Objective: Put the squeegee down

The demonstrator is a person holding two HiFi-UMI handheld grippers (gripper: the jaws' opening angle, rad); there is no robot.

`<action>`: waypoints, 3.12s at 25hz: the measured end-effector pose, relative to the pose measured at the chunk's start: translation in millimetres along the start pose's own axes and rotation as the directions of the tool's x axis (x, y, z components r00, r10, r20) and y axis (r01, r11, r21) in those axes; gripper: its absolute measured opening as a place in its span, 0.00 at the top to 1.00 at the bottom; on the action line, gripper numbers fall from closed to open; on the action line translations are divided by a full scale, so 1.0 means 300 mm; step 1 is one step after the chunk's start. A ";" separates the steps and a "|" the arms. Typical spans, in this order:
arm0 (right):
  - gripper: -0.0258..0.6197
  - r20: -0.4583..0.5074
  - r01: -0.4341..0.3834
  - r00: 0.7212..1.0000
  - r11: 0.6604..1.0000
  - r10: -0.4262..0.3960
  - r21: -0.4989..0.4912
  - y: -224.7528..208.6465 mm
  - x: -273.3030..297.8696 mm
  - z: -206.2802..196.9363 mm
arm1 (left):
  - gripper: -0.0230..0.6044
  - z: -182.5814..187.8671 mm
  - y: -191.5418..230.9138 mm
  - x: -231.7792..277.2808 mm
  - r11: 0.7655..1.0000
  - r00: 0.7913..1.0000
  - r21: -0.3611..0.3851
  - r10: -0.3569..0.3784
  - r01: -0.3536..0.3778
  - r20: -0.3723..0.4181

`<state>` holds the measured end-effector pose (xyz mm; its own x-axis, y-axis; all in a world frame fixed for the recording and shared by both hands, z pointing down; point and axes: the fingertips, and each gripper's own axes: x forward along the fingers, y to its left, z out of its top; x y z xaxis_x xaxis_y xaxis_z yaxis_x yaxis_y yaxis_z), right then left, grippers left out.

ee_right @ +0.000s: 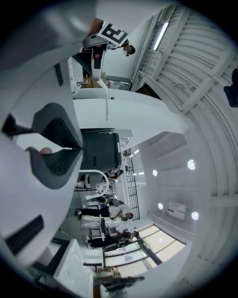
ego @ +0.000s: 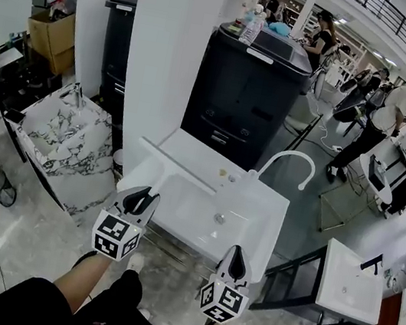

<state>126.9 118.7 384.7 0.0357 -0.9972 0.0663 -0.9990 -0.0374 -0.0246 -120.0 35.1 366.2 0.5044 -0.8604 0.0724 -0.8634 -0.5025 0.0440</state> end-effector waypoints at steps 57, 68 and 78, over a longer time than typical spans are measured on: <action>0.93 -0.031 0.171 0.985 0.984 -0.172 -0.051 -0.008 1.027 -0.010 | 0.81 -0.111 0.300 1.024 0.983 0.978 -0.019 -0.183 0.182 -0.098; 0.93 -0.064 0.181 0.981 0.983 -0.181 -0.017 0.003 1.110 -0.034 | 0.81 -0.129 0.341 1.093 0.982 0.976 -0.035 -0.186 0.183 -0.110; 0.93 -0.069 0.195 0.978 0.980 -0.197 -0.036 -0.026 1.130 -0.028 | 0.81 -0.149 0.371 1.135 0.985 0.978 -0.049 -0.173 0.168 -0.118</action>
<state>146.5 -218.3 415.8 0.2301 -0.9633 0.1383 -0.9731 -0.2290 0.0243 -44.3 -310.0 440.2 0.6425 -0.7445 0.1812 -0.7653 -0.6351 0.1041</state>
